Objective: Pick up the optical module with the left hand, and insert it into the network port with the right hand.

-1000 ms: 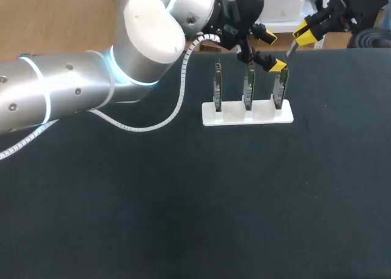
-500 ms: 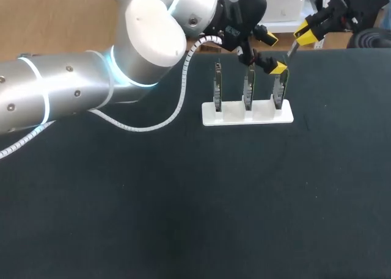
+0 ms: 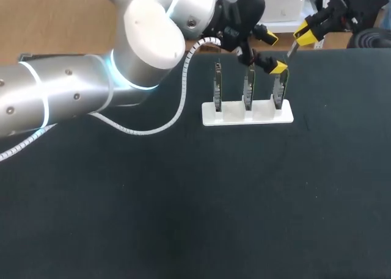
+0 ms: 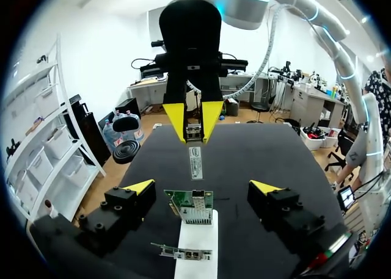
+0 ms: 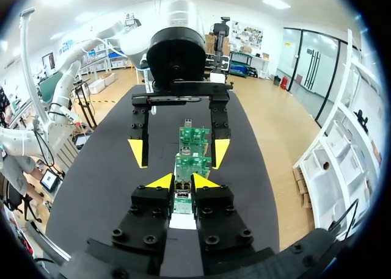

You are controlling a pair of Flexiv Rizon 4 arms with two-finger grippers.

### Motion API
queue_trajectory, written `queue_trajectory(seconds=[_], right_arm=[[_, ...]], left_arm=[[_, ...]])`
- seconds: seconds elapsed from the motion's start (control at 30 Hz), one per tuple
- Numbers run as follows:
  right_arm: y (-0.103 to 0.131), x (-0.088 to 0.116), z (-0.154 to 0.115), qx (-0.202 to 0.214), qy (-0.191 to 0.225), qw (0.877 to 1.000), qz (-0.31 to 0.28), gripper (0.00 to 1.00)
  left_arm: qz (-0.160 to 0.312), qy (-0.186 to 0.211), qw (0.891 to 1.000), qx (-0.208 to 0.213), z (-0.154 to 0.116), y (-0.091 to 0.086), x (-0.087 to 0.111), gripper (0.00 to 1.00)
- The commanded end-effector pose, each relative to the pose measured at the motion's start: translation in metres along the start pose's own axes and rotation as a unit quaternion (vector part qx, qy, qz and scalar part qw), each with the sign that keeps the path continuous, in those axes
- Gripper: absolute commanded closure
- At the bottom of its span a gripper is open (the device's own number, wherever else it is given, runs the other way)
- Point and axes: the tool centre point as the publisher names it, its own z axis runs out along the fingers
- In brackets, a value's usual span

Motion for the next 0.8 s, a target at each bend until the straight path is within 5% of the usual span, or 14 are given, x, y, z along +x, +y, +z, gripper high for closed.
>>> queue_trajectory(seconds=[0.03,0.8], right_arm=[[0.0002,0.0017,0.0016,0.0,0.001,1.0,0.002,1.0],[0.0045,0.0007,-0.0015,-0.001,0.011,1.0,-0.003,1.0]], left_arm=[[0.001,-0.001,1.0,-0.002,-0.0012,-0.0025,0.0009,0.0],[0.001,-0.001,1.0,-0.002,-0.0012,-0.0025,0.0009,0.0]])
